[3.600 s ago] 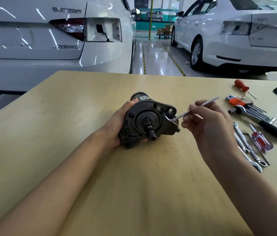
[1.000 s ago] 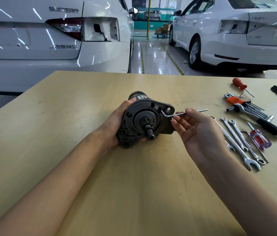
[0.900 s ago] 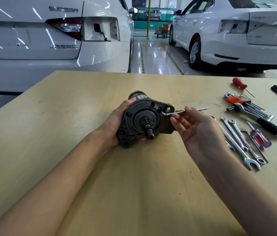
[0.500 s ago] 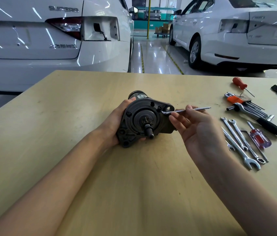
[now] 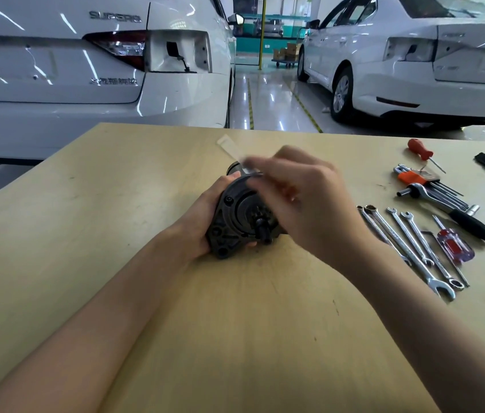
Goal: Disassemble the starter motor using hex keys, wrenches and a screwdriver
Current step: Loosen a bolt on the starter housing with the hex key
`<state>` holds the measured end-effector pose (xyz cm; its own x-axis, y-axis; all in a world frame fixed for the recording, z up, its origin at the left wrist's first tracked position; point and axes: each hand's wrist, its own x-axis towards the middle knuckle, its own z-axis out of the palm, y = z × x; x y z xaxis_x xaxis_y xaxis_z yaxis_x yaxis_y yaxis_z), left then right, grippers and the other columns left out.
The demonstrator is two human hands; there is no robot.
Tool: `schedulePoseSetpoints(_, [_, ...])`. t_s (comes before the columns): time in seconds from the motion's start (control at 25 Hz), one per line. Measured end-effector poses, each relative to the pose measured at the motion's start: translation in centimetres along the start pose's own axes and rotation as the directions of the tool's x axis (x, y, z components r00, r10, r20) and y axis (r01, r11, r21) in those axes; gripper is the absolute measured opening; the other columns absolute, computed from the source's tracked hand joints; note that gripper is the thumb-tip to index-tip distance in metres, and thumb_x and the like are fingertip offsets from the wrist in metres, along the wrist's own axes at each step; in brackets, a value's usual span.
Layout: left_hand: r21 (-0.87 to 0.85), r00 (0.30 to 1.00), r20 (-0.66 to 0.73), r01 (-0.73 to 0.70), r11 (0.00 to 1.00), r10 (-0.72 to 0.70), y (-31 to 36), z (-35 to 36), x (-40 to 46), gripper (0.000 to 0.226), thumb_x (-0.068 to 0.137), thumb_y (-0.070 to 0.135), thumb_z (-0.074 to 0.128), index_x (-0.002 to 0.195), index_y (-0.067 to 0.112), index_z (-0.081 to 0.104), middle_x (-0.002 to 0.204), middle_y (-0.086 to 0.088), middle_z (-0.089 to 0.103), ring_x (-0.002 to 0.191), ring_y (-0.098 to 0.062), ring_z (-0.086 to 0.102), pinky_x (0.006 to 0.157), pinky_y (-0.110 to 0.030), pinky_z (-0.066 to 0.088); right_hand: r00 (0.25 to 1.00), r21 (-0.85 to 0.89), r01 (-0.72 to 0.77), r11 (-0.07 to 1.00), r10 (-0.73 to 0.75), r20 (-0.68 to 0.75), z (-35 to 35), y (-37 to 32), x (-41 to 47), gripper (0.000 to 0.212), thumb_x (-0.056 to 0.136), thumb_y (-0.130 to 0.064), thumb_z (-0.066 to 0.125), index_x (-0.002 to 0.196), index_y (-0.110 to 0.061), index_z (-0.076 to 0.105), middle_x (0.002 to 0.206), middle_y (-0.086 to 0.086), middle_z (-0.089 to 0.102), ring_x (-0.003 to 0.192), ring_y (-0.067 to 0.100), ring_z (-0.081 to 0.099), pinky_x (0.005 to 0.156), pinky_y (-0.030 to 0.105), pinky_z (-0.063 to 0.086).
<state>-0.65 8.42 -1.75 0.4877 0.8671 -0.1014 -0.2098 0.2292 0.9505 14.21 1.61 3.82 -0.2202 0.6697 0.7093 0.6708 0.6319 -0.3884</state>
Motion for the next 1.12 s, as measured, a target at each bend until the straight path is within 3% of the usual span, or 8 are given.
schedulePoseSetpoints(0.12, [-0.009, 1.000, 0.005, -0.003, 1.000, 0.003, 0.0, 0.0, 0.1, 0.046, 0.094, 0.046, 0.041, 0.075, 0.021, 0.074, 0.075, -0.009, 0.070, 0.067, -0.027, 0.068, 0.059, -0.037, 0.054, 0.955, -0.068, 0.018, 0.998, 0.003, 0.296, 0.4, -0.5, 0.9, 0.018, 0.084, -0.015, 0.068, 0.097, -0.023, 0.077, 0.080, -0.003, 0.062, 0.074, 0.015, 0.057, 0.066, 0.037, 0.049])
schedulePoseSetpoints(0.2, [-0.019, 1.000, 0.000, -0.008, 1.000, 0.008, -0.1, -0.1, 0.1, 0.045, 0.094, 0.047, 0.041, 0.077, 0.021, 0.074, 0.076, -0.010, 0.070, 0.068, -0.027, 0.068, 0.059, -0.037, 0.054, 0.973, -0.004, -0.009, 1.000, 0.009, 0.231, 0.5, -0.4, 0.7, 0.016, 0.083, -0.013, 0.070, 0.095, -0.021, 0.077, 0.078, -0.005, 0.062, 0.071, 0.010, 0.058, 0.064, 0.032, 0.049])
schedulePoseSetpoints(0.28, [-0.020, 1.000, -0.014, -0.001, 1.000, 0.001, 0.0, 0.0, 0.1, 0.042, 0.087, 0.051, 0.048, 0.080, 0.020, 0.075, 0.081, -0.010, 0.072, 0.069, -0.026, 0.069, 0.056, -0.037, 0.055, 0.994, 0.208, -0.109, 0.972, 0.105, 0.032, 0.1, 0.0, 0.1, 0.013, 0.082, -0.010, 0.071, 0.093, -0.015, 0.076, 0.073, -0.009, 0.062, 0.062, 0.003, 0.056, 0.058, 0.019, 0.045])
schedulePoseSetpoints(0.36, [-0.015, 0.999, -0.023, 0.028, 1.000, -0.028, 0.1, 0.1, 0.0, 0.041, 0.082, 0.054, 0.051, 0.081, 0.022, 0.077, 0.085, -0.008, 0.073, 0.071, -0.024, 0.070, 0.055, -0.037, 0.056, 0.933, 0.550, -0.265, 0.792, 0.356, -0.062, -1.1, 0.8, -0.6, 0.010, 0.084, -0.006, 0.068, 0.090, -0.011, 0.074, 0.065, -0.009, 0.063, 0.050, 0.002, 0.051, 0.049, 0.015, 0.040])
schedulePoseSetpoints(0.44, [-0.006, 0.999, -0.012, 0.036, 0.999, -0.036, 0.1, -0.1, 0.0, 0.043, 0.089, 0.053, 0.045, 0.080, 0.026, 0.077, 0.086, -0.006, 0.073, 0.071, -0.022, 0.070, 0.056, -0.038, 0.057, 0.807, 0.768, -0.427, 0.478, 0.585, 0.084, -2.2, 1.6, -1.6, 0.007, 0.083, -0.007, 0.066, 0.087, -0.008, 0.071, 0.059, 0.000, 0.062, 0.042, 0.008, 0.046, 0.040, 0.017, 0.037])
schedulePoseSetpoints(0.6, [-0.002, 0.999, 0.014, 0.051, 0.999, -0.051, 0.2, -0.2, -0.1, 0.048, 0.090, 0.056, 0.042, 0.085, 0.024, 0.077, 0.086, -0.007, 0.074, 0.070, -0.022, 0.070, 0.057, -0.037, 0.058, 0.583, 0.736, -0.676, 0.041, 0.641, 0.500, -2.3, 1.7, -3.6, 0.011, 0.061, -0.019, 0.065, 0.065, -0.010, 0.070, 0.051, 0.002, 0.055, 0.032, 0.006, 0.040, 0.033, 0.015, 0.031])
schedulePoseSetpoints(0.88, [0.000, 0.999, 0.039, 0.034, 0.999, -0.034, 0.0, -0.3, 0.0, 0.051, 0.092, 0.056, 0.039, 0.087, 0.023, 0.077, 0.085, -0.006, 0.074, 0.070, -0.020, 0.070, 0.056, -0.035, 0.057, 0.537, 0.698, -0.709, -0.099, 0.566, 0.626, -1.8, 1.4, -4.2, 0.015, 0.062, -0.015, 0.061, 0.067, -0.009, 0.075, 0.048, 0.004, 0.053, 0.027, 0.005, 0.034, 0.030, 0.012, 0.027])
schedulePoseSetpoints(1.12, [0.003, 0.999, 0.039, 0.034, 0.999, -0.034, 0.1, -0.2, -0.1, 0.051, 0.093, 0.054, 0.037, 0.086, 0.024, 0.077, 0.084, -0.005, 0.074, 0.069, -0.019, 0.070, 0.056, -0.036, 0.057, 0.536, 0.670, -0.739, -0.072, 0.540, 0.649, -2.0, 1.6, -4.0, 0.019, 0.061, -0.017, 0.062, 0.071, -0.007, 0.076, 0.048, 0.004, 0.052, 0.027, 0.005, 0.034, 0.030, 0.012, 0.027])
